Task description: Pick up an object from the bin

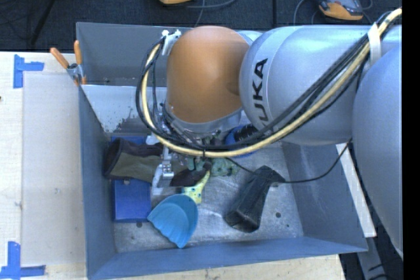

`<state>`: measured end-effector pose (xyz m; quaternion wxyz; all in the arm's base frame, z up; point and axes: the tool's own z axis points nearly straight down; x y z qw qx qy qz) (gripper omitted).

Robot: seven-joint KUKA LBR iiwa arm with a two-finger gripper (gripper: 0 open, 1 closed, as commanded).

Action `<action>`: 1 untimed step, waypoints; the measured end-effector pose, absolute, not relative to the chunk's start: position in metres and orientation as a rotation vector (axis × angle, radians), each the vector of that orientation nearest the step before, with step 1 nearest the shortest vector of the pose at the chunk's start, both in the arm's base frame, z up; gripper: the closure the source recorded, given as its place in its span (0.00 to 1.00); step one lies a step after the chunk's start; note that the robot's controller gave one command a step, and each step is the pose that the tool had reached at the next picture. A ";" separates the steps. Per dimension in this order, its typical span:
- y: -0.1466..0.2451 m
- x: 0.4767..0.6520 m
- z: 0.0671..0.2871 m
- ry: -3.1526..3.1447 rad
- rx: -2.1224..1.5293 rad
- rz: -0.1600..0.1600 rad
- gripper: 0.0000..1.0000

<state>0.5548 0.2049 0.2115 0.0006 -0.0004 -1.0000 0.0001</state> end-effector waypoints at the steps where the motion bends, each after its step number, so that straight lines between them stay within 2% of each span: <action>1: 0.205 0.555 0.211 -3.140 -0.004 0.000 0.00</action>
Offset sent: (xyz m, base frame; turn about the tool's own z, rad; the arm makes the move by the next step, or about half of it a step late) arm 0.0495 -0.0732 -0.0639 0.1418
